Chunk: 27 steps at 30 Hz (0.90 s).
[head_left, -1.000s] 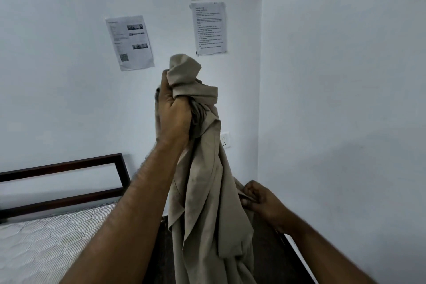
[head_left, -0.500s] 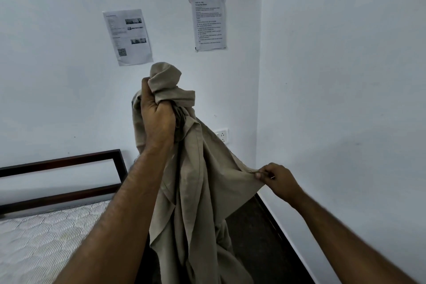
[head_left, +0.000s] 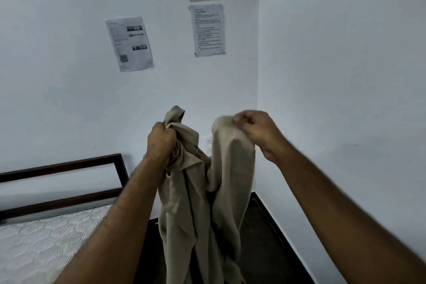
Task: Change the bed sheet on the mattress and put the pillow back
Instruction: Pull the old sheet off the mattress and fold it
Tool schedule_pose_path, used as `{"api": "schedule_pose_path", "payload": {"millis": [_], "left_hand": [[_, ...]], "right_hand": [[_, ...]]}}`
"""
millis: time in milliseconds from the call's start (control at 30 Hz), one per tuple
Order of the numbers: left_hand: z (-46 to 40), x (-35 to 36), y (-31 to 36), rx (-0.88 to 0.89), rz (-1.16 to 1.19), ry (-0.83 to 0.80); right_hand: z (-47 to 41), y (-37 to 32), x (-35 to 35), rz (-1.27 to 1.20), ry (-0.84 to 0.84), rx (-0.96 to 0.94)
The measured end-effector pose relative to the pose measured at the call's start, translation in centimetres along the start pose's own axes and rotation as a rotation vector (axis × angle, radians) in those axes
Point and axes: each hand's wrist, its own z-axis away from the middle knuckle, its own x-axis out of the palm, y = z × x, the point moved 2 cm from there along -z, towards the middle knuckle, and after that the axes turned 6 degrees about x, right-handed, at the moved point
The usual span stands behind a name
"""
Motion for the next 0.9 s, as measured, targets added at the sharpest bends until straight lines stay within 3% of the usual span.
{"api": "schedule_pose_path", "payload": {"millis": [67,133,233,300,433,533,567,700,800,900], "left_hand": [[0.6,0.3,0.6,0.009,-0.034,-0.089],[1.1,0.5,1.0,0.068,-0.193,-0.146],[2.3,0.2,2.2,0.281,-0.601,-0.015],[3.2,0.0,3.3,0.396,-0.717,0.039],[4.2,-0.9,4.3,0.421,-0.502,0.009],[4.8,-2.0,4.6,0.401,-0.315,0.055],[5.0,-2.2,4.8,0.412,-0.292,0.063],[5.8,-3.0,5.0,0.478,-0.302,-0.085],[6.1,-4.5,3.9,0.410,-0.247,-0.293],[6.2,-6.2,2.7,0.289,0.015,-0.361]], "right_hand": [[-0.4,0.1,0.6,0.079,0.000,0.076],[-0.2,-0.8,1.3,-0.031,-0.012,0.044],[0.5,-1.8,3.3,0.047,-0.025,-0.075],[0.7,-1.1,4.4,0.137,-0.051,-0.080],[1.8,0.4,4.8,0.281,-0.288,0.038],[3.5,2.1,5.8,0.228,-0.553,0.093],[3.7,2.9,6.4,0.240,-0.564,0.059],[2.6,4.9,7.4,0.397,-0.146,-0.129],[1.8,5.3,6.8,0.322,-0.057,-0.076],[1.4,5.4,6.2,0.272,-0.023,-0.048]]}}
